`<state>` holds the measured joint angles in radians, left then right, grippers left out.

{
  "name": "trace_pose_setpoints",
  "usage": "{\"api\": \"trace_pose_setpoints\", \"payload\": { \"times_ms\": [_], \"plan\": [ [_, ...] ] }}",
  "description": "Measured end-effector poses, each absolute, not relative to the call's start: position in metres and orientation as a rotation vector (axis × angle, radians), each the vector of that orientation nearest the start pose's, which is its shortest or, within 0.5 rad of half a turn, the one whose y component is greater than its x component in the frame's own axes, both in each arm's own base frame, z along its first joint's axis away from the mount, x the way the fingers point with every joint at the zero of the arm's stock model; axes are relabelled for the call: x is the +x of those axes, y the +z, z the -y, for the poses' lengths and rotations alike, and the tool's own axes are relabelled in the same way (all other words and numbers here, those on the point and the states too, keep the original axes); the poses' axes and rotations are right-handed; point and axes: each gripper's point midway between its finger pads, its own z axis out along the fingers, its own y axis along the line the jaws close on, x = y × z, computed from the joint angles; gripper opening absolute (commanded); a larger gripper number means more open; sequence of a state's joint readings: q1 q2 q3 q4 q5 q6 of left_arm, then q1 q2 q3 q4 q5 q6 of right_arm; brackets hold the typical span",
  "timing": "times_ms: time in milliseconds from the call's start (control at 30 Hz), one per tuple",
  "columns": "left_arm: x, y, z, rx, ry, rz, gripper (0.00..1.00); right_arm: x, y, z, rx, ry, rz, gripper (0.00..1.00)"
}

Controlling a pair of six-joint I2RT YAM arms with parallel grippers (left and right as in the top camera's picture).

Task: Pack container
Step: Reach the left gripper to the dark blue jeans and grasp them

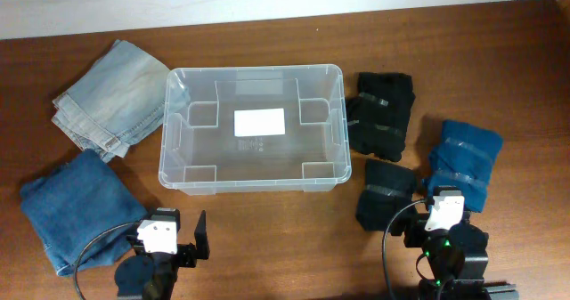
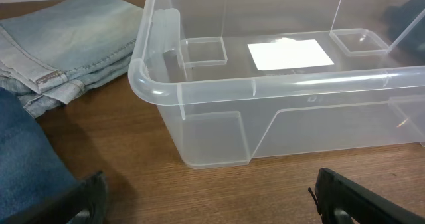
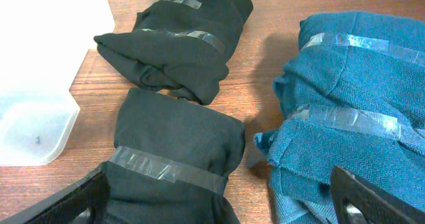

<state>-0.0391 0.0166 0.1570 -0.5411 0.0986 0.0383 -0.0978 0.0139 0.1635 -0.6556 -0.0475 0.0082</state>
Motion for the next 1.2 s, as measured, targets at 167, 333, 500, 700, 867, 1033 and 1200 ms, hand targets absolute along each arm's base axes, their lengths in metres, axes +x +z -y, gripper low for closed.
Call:
{"api": "trace_pose_setpoints", "payload": {
  "times_ms": [167, 333, 500, 700, 867, 1033, 1200],
  "plan": [
    [0.215, 0.116, 0.0253, 0.141, -0.098, -1.966, 0.99, 0.2041, 0.0939, 0.0118, 0.081, -0.006, -2.075, 0.98],
    [0.215, 0.116, 0.0253, 0.141, -0.098, -1.966, 0.99, 0.2041, 0.0939, 0.0118, 0.08, -0.006, -2.075, 0.98],
    [0.215, 0.116, 0.0253, 0.141, -0.098, -1.966, 0.99, 0.2041, 0.0939, 0.0118, 0.08, -0.006, -2.075, 0.98],
    [0.215, 0.116, 0.0253, 0.141, -0.098, -1.966, 0.99, 0.2041, 0.0939, 0.0118, 0.08, -0.006, -2.075, 0.98],
    [0.215, 0.116, 0.0253, 0.141, -0.098, -1.966, 0.99, 0.2041, 0.0939, 0.0118, 0.081, -0.006, -2.075, 0.98],
    [0.215, 0.116, 0.0253, 0.141, -0.098, -1.966, 1.0, 0.2041, 0.0939, 0.0118, 0.081, -0.006, -2.075, 0.99],
    [0.2177, 0.1236, 0.0283, 0.151, -0.112, -1.932, 0.99, 0.2041, 0.0939, 0.0118, 0.081, -0.006, -2.075, 0.98]
  ]
}}
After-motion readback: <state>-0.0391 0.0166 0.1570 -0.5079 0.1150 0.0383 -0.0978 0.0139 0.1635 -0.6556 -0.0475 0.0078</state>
